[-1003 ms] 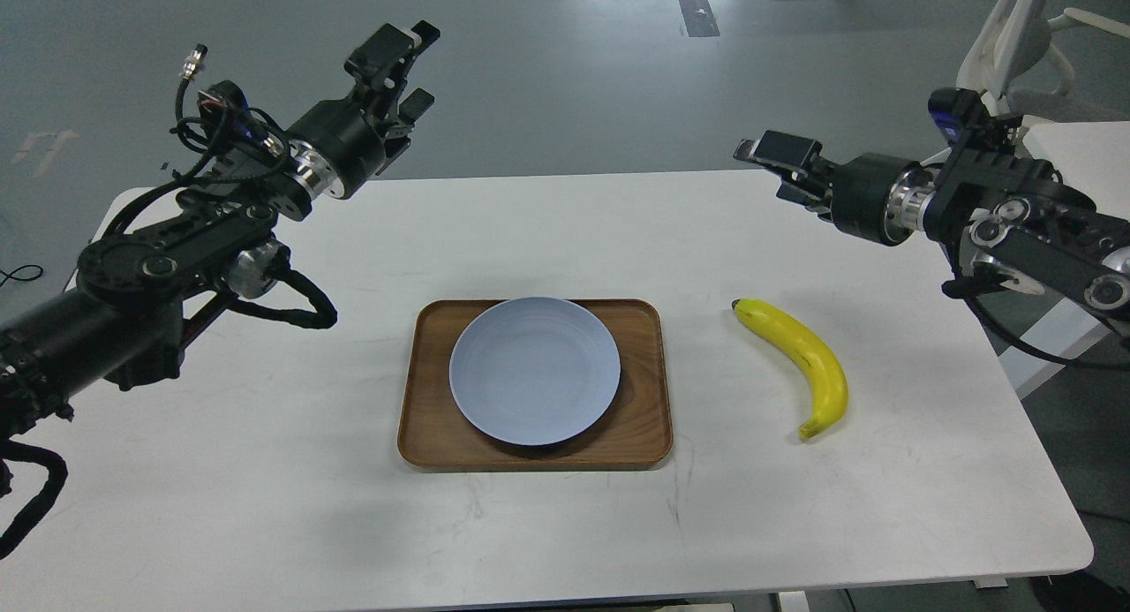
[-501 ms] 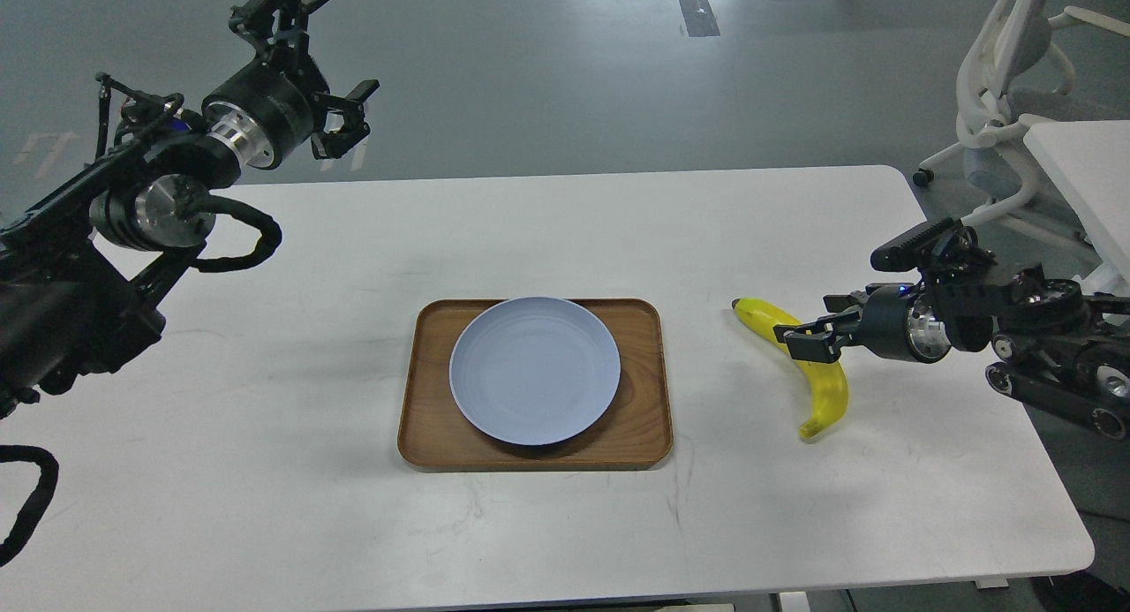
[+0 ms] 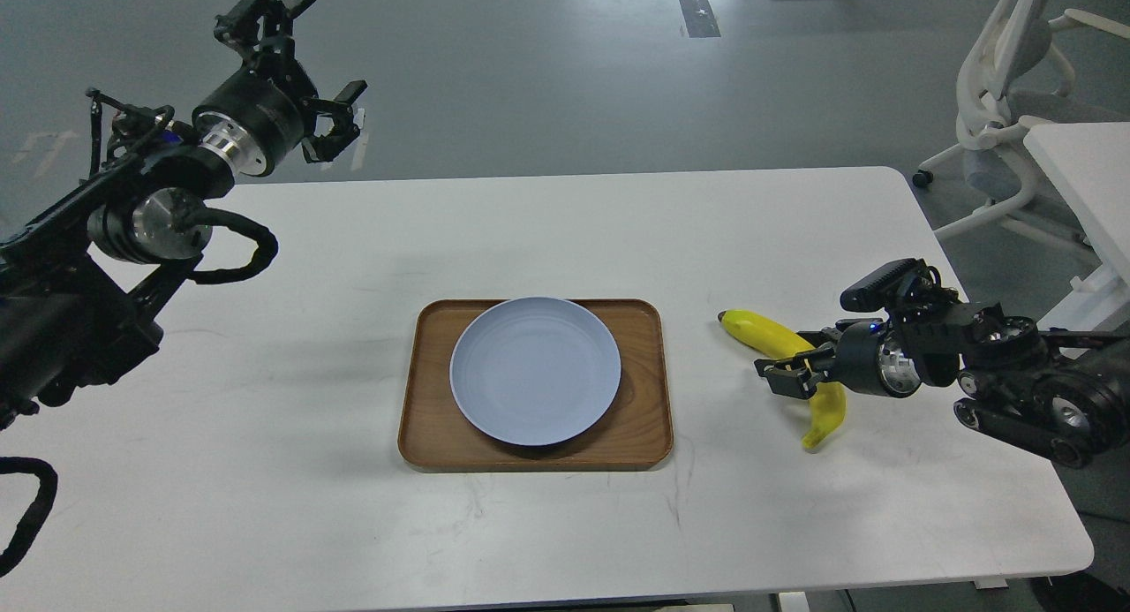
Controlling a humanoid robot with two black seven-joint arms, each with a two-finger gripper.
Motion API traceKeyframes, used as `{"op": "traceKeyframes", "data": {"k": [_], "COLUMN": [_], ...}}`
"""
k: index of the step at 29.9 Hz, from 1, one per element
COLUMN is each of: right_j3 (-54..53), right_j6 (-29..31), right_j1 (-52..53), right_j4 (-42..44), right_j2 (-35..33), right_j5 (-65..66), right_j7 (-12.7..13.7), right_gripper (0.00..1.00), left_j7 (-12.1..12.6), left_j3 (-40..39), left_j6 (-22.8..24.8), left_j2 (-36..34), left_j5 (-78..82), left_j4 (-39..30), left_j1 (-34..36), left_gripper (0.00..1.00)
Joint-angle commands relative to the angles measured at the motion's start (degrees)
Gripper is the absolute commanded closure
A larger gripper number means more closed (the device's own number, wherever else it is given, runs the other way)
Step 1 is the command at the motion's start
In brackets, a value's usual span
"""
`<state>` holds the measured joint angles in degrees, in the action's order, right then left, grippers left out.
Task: Place banana on plate with both arms
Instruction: 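Lift the banana with the right gripper and carry it over the plate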
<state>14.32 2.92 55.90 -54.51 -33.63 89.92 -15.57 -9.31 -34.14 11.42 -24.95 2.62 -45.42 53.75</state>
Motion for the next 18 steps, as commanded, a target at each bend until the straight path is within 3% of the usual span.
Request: {"op": "traceKeyframes", "data": {"k": [1, 9, 14, 18], "right_j3": [-0.52, -0.34, 2.02, 4.14], "right_j6": [-0.81, -0.99, -0.64, -0.64], "right_j1": [2.98, 12.39, 13.88, 13.27], "right_j4": [-0.68, -1.39, 5.80, 10.29], "right_j2": [0.32, 9.37, 22.80, 26.68], "right_j5": [-0.36, -1.15, -1.15, -1.15], "right_j7": [-0.08, -2.98, -4.38, -4.65], "right_gripper": [0.90, 0.92, 0.92, 0.92], "left_j7": [0.00, 0.00, -0.09, -0.09], "left_j3": [0.39, 0.56, 0.56, 0.56], "left_j6": [-0.17, -0.52, -0.43, -0.26], "left_j2": [0.16, 0.43, -0.19, -0.89], "left_j5": [0.10, 0.10, 0.10, 0.10], "left_j4": [0.07, 0.07, 0.07, 0.07], "left_j1": [-0.04, -0.04, -0.13, -0.13], "left_gripper": [0.02, 0.02, 0.02, 0.02]}}
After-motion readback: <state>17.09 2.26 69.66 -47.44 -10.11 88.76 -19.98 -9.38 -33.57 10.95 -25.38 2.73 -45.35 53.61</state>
